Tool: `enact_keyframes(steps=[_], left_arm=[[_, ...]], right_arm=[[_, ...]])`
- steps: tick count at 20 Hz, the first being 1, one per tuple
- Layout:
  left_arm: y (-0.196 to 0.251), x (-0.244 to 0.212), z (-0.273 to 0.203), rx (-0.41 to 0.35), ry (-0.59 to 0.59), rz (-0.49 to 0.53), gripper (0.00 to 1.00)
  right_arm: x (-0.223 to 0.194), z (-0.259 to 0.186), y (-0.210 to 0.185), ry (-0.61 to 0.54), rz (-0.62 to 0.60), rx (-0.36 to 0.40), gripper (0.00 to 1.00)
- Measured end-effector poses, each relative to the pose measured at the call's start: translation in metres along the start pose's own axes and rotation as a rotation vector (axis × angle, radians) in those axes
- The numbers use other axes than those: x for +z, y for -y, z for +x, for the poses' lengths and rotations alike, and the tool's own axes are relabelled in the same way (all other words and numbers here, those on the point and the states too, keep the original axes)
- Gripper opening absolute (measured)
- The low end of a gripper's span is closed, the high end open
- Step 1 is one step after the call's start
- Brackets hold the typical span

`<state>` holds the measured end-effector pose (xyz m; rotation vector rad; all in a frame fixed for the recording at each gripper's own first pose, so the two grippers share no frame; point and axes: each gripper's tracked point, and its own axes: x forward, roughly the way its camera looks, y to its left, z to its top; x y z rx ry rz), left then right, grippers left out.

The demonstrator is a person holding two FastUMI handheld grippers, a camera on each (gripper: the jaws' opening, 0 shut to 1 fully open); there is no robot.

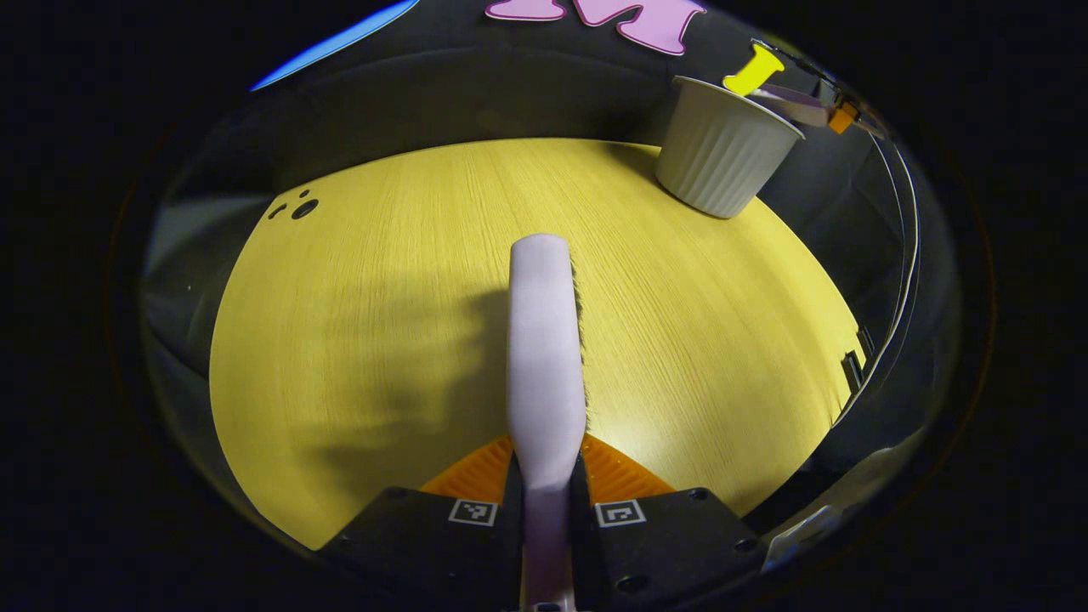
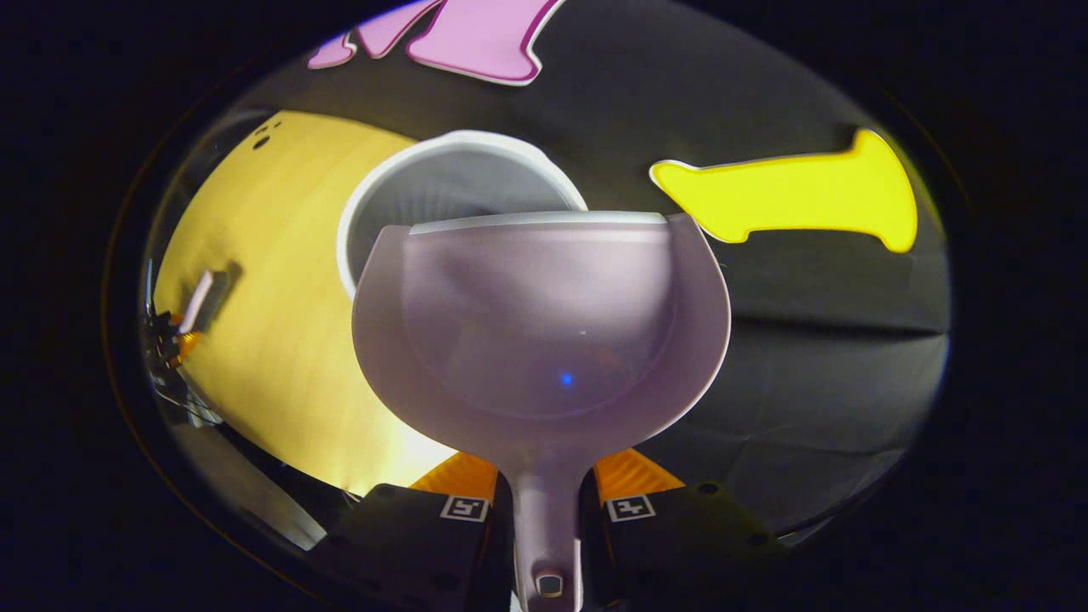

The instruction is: Pick up the small broom and dustpan from the desktop, sweep the trash into the dustpan with the broom, and then empty the trash into the garbage bin.

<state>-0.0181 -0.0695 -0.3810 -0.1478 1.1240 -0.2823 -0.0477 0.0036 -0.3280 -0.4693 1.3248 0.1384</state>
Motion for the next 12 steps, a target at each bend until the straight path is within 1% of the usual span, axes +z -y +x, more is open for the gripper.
enact_keyframes(steps=[3,4,5,6,9,12], left_arm=[[0.0,0.002,-0.001,0.004,0.001,0.022,0.27],[-0.001,0.004,-0.003,0.007,0.004,0.03,0.28],[-0.002,0.005,-0.003,0.008,0.006,0.035,0.28],[-0.002,0.006,-0.004,0.008,0.007,0.037,0.27],[-0.005,0.007,-0.005,0.015,0.003,0.037,0.27],[-0.009,0.007,-0.005,0.032,-0.004,0.048,0.27]], right_arm=[[-0.003,-0.02,-0.014,0.096,0.071,0.057,0.35],[-0.008,-0.03,-0.019,0.128,0.083,0.073,0.32],[-0.011,-0.04,-0.027,0.156,0.088,0.09,0.35],[-0.014,-0.047,-0.037,0.181,0.094,0.106,0.35],[-0.034,-0.058,-0.077,0.226,0.085,0.163,0.35],[-0.052,-0.059,-0.126,0.242,0.068,0.228,0.35]])
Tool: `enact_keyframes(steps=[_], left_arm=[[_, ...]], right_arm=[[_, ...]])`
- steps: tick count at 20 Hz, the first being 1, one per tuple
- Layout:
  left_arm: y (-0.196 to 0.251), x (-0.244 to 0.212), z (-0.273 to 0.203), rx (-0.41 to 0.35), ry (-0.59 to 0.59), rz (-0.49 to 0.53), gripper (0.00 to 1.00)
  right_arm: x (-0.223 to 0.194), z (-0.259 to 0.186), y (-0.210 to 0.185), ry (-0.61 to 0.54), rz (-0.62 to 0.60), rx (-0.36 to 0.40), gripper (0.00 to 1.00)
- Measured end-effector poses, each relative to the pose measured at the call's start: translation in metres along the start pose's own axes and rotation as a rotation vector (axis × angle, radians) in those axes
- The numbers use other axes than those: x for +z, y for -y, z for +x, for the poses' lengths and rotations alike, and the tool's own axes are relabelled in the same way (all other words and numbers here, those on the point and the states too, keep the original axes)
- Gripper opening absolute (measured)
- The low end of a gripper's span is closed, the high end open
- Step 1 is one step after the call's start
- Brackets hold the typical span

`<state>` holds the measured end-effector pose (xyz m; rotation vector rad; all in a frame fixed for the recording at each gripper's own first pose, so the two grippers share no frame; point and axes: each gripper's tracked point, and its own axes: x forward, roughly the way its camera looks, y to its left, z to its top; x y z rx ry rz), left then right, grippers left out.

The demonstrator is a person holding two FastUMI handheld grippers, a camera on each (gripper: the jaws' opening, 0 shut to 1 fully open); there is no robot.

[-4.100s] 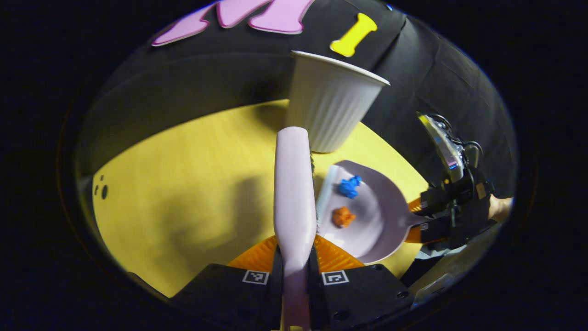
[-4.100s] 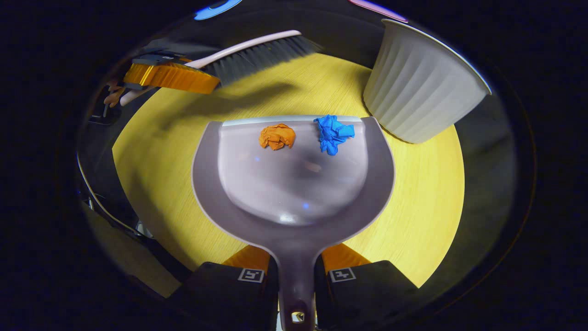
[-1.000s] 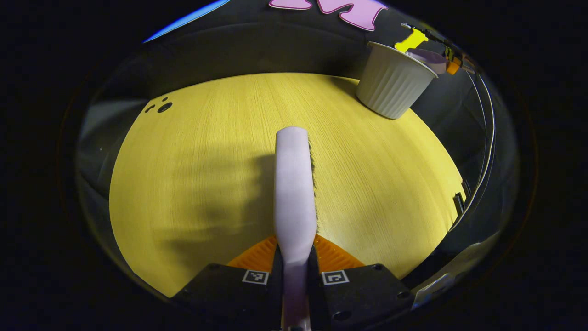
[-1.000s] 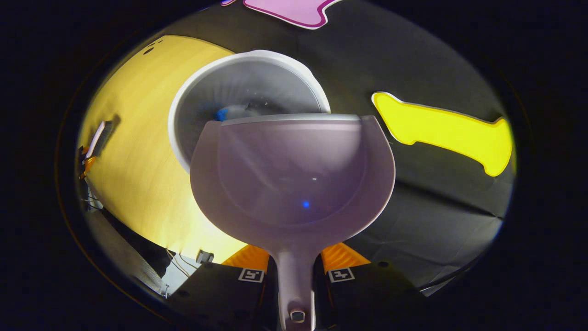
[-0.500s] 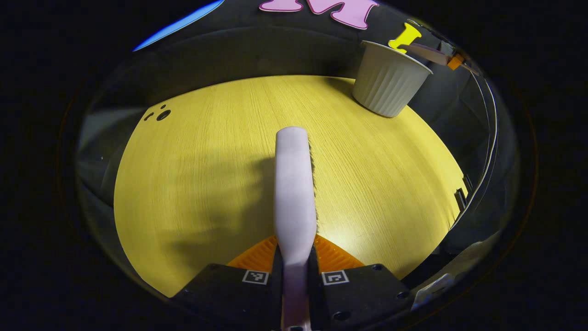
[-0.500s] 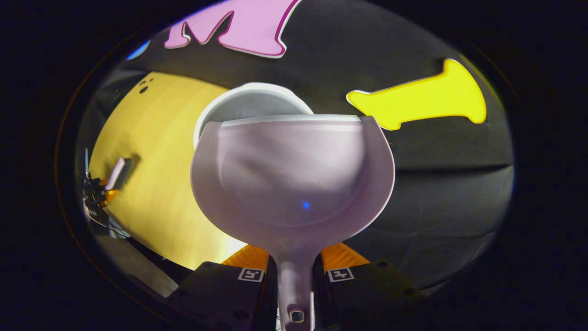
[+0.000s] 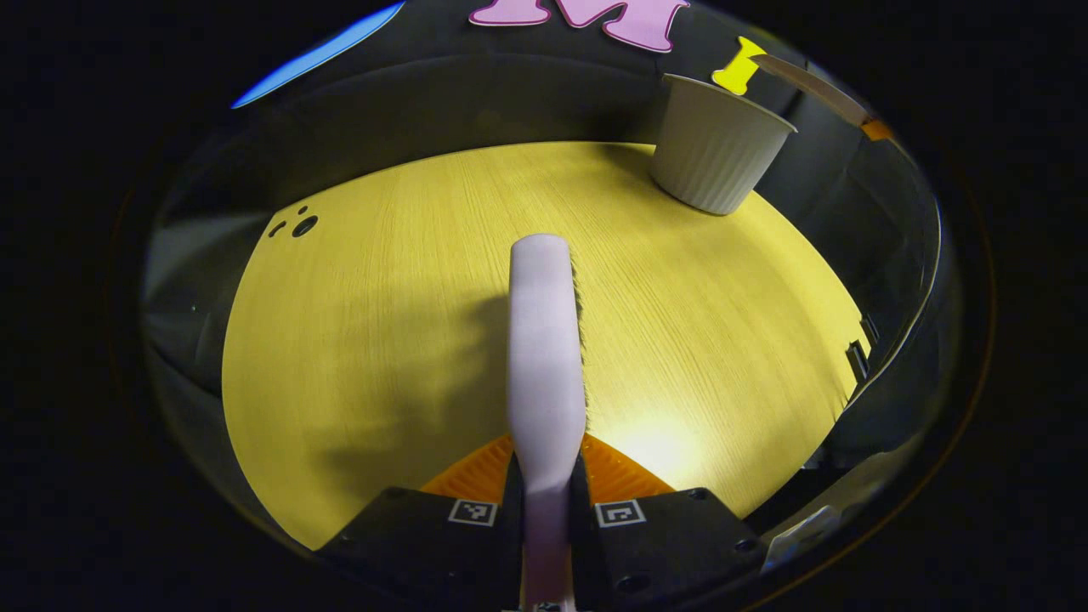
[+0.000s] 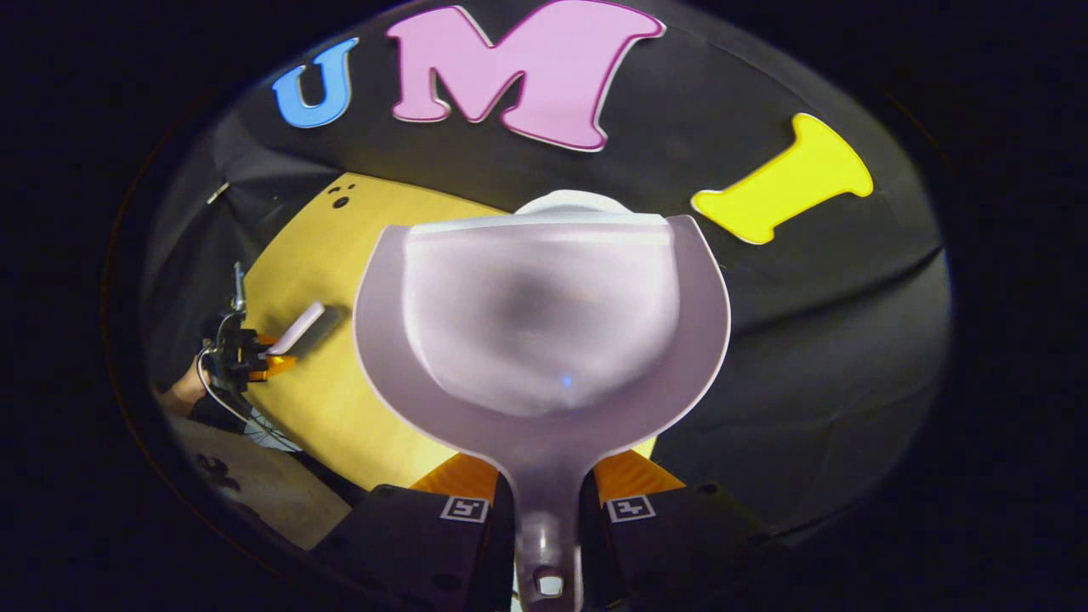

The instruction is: Pick up the small broom and dustpan from the desktop, sweep the trash into the dustpan with the broom, and then empty the trash into the garbage bin.

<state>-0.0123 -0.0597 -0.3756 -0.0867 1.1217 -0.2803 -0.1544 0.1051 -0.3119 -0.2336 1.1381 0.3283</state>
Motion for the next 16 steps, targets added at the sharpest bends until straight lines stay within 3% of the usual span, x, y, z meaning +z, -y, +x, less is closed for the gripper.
enact_keyframes(steps=[7,8,16], left_arm=[[-0.011,0.001,0.002,0.028,-0.009,-0.004,0.28],[-0.011,0.001,0.003,0.03,-0.011,-0.007,0.28],[-0.014,0.003,0.012,0.069,-0.027,0.0,0.28]], right_arm=[[-0.061,0.041,-0.105,-0.027,0.011,0.132,0.35],[-0.073,0.052,-0.116,-0.044,0.009,0.132,0.39],[-0.157,0.139,-0.159,-0.169,0.015,0.134,0.35]])
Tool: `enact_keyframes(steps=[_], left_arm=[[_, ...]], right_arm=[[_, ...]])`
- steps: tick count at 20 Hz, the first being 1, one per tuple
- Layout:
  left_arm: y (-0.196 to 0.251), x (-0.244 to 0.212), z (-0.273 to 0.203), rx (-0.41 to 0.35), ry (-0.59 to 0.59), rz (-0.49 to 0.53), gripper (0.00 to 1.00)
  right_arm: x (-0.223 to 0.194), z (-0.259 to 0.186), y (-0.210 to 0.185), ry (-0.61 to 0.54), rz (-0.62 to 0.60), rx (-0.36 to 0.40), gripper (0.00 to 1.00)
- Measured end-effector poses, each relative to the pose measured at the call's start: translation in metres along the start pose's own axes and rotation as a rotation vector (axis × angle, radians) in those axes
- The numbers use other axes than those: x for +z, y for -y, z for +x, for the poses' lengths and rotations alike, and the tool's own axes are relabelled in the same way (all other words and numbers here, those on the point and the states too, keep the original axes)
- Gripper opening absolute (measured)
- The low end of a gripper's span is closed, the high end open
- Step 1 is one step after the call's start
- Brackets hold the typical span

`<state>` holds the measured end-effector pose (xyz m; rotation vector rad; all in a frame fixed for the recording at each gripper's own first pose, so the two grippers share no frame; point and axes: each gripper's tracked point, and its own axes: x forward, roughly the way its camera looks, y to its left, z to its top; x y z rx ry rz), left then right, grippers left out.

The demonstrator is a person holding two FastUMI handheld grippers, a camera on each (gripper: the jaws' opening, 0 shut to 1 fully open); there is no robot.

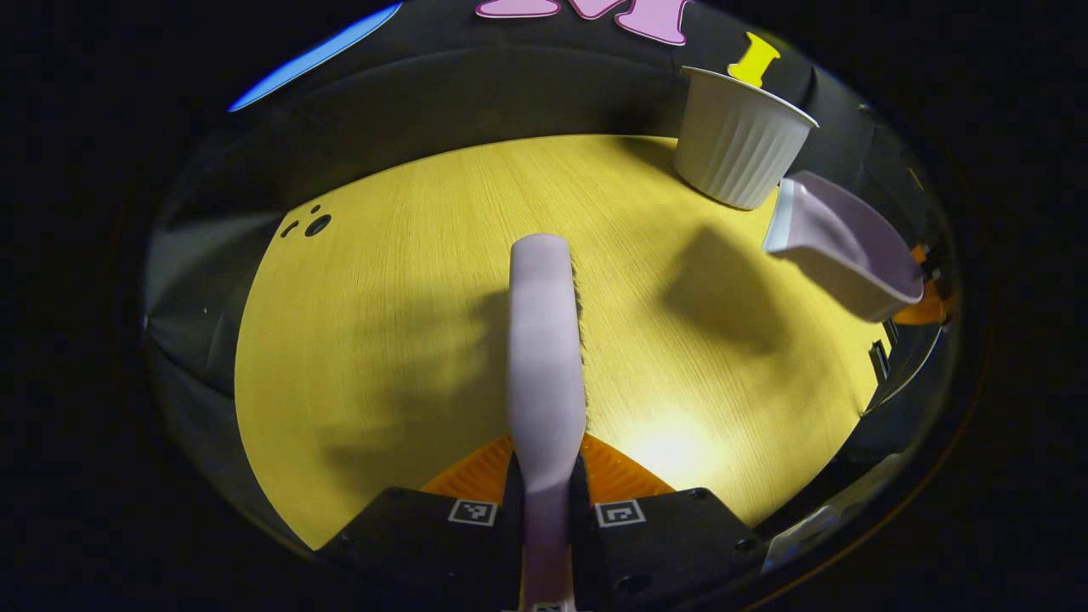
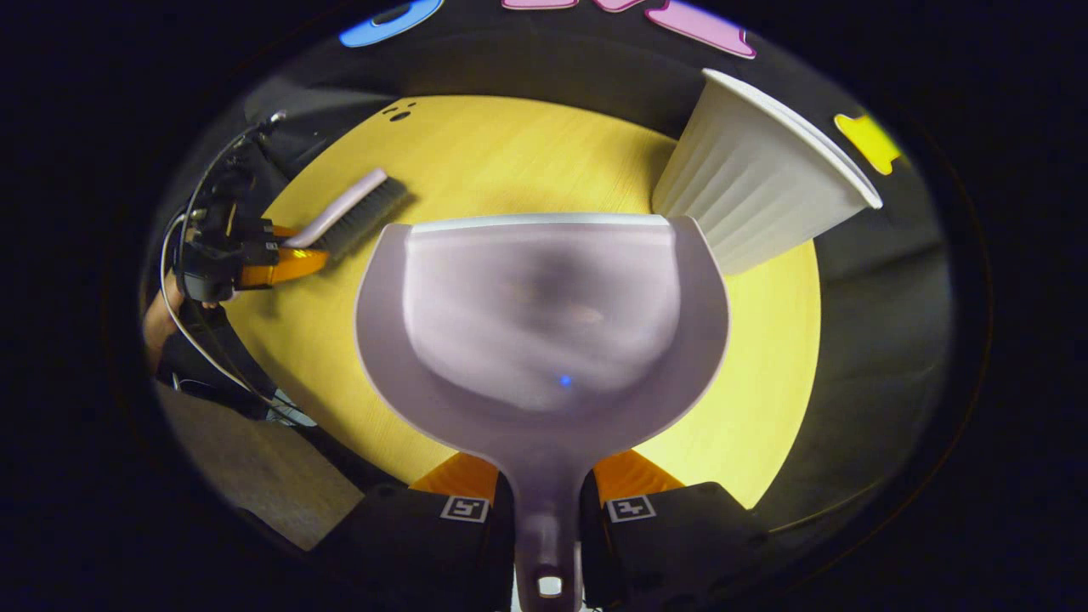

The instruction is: Pick up the small broom and dustpan from the desktop, sweep the trash into the dustpan with the broom, and then empty the trash into the garbage bin.

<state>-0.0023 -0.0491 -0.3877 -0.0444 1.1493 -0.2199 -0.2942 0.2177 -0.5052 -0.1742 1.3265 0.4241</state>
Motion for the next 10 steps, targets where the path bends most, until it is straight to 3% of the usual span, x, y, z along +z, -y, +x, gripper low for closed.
enact_keyframes(steps=[7,10], left_arm=[[0.002,-0.004,0.018,0.03,-0.044,0.001,0.28],[0.001,-0.005,0.024,0.042,-0.064,0.0,0.28]], right_arm=[[-0.016,0.043,-0.007,0.01,0.045,0.016,0.39],[-0.021,0.051,-0.008,-0.007,0.081,0.012,0.35]])
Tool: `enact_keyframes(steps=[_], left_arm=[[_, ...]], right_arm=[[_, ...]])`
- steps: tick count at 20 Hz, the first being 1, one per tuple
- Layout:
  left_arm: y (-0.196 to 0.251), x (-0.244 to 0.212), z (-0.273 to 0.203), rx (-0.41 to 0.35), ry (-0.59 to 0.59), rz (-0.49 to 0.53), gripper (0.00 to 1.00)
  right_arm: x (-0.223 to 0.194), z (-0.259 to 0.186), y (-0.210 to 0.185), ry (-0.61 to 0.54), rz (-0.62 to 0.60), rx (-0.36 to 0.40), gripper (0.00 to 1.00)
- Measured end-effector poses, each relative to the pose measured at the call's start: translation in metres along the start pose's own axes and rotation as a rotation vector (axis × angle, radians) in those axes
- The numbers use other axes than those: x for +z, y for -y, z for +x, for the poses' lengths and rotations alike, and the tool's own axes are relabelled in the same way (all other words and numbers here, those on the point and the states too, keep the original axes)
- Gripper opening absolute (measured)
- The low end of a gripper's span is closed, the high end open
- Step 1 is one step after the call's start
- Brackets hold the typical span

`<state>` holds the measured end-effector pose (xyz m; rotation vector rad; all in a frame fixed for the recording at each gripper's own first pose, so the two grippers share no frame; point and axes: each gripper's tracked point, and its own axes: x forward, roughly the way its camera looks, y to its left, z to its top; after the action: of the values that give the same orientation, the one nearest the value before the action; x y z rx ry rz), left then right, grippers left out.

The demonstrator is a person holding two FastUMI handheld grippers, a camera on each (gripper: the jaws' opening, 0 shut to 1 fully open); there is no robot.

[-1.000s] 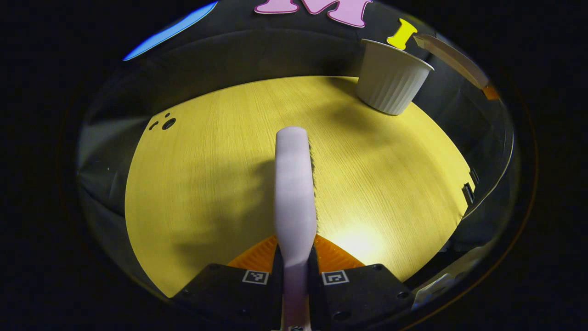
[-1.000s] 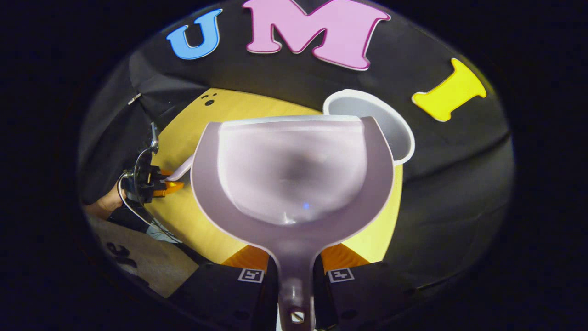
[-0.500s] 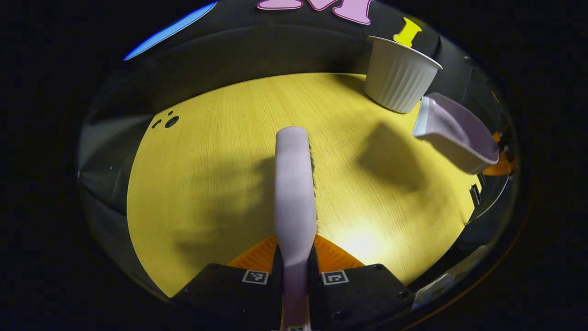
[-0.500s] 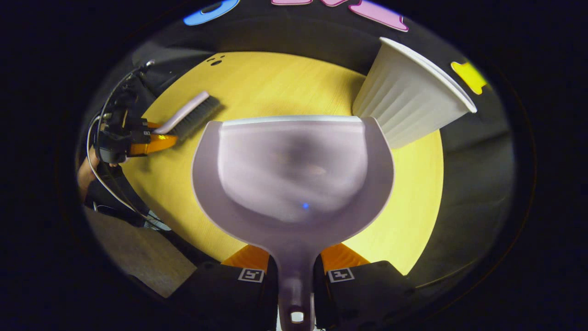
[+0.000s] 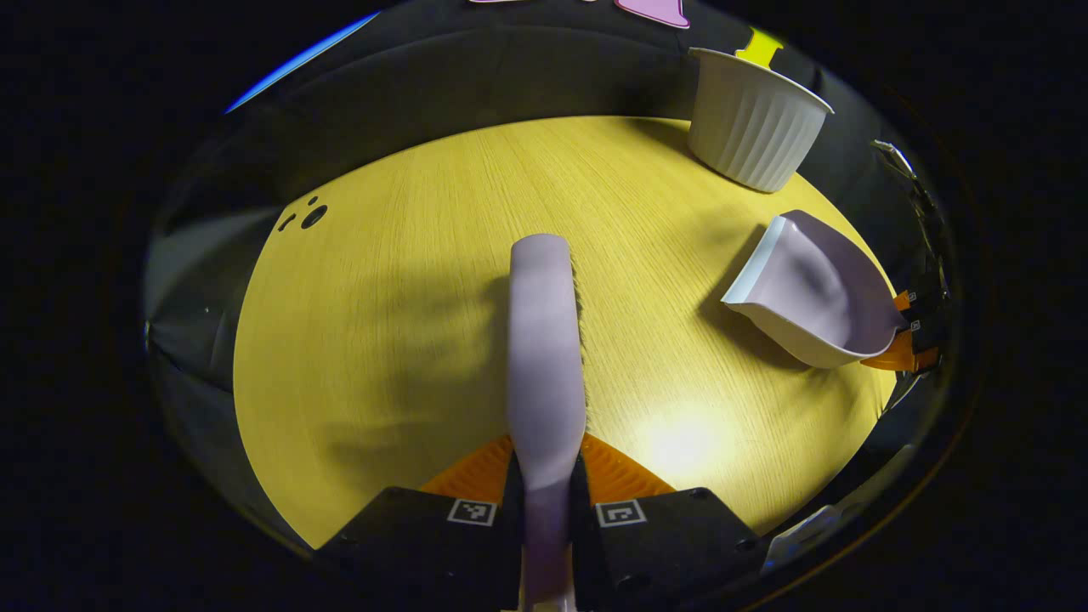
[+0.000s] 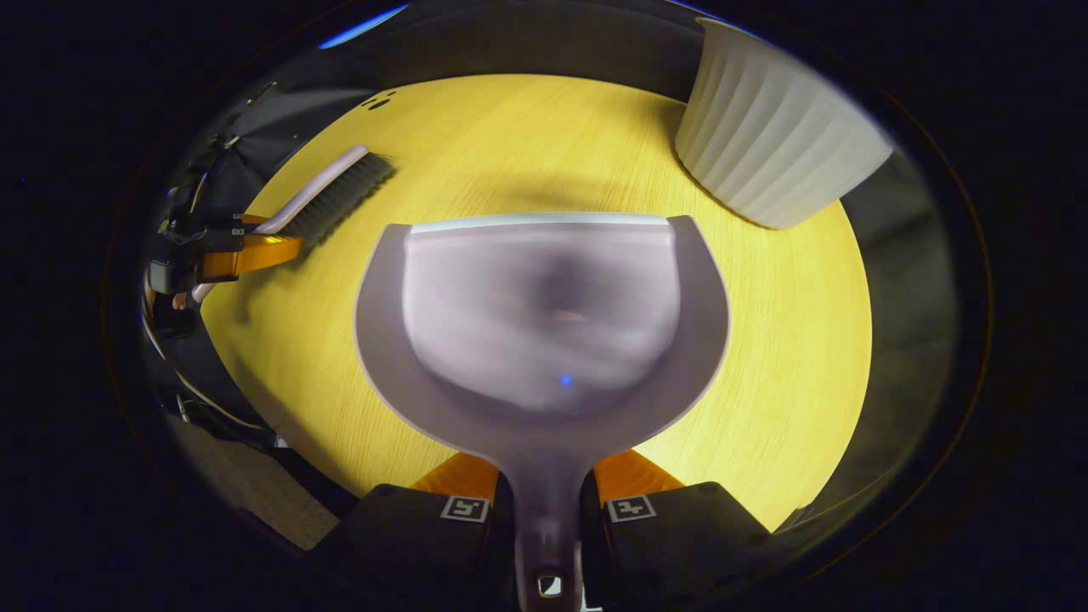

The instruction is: Pick up the small broom and dustpan from the desktop, sweep the trash into the dustpan with the broom, and then empty the trash into the garbage bin.

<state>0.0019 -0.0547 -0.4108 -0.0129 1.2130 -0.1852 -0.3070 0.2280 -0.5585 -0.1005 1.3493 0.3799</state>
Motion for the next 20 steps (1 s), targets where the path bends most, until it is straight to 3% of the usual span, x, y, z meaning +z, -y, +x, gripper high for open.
enact_keyframes(steps=[7,8,9,11,15,16,17,18,20], left_arm=[[0.003,0.003,0.005,0.031,-0.006,0.042,0.29],[0.005,0.002,0.005,0.035,-0.01,0.045,0.29],[0.006,0.003,0.006,0.038,-0.012,0.047,0.3],[0.01,0.006,0.004,0.041,-0.01,0.057,0.29],[0.008,0.005,-0.001,0.047,-0.012,0.08,0.45],[0.008,0.006,-0.003,0.051,-0.008,0.084,0.53],[0.006,0.006,-0.004,0.054,-0.003,0.089,0.54],[0.005,0.007,-0.006,0.059,0.005,0.094,0.48],[0.003,0.01,-0.013,0.071,0.025,0.099,0.48]], right_arm=[[-0.003,0.005,0.002,0.007,0.026,-0.012,0.32],[-0.003,0.004,0.001,0.007,0.026,-0.011,0.39],[-0.005,0.005,0.002,0.002,0.026,-0.01,0.33],[-0.006,0.004,0.001,-0.009,0.024,-0.008,0.37],[-0.004,0.002,-0.002,-0.003,0.048,0.011,0.41],[-0.004,-0.001,-0.003,-0.001,0.055,0.013,0.41],[-0.004,-0.005,-0.003,0.006,0.059,0.017,0.36],[-0.004,-0.011,-0.002,0.015,0.06,0.018,0.42],[-0.003,-0.028,-0.001,0.044,0.066,0.019,0.42]])
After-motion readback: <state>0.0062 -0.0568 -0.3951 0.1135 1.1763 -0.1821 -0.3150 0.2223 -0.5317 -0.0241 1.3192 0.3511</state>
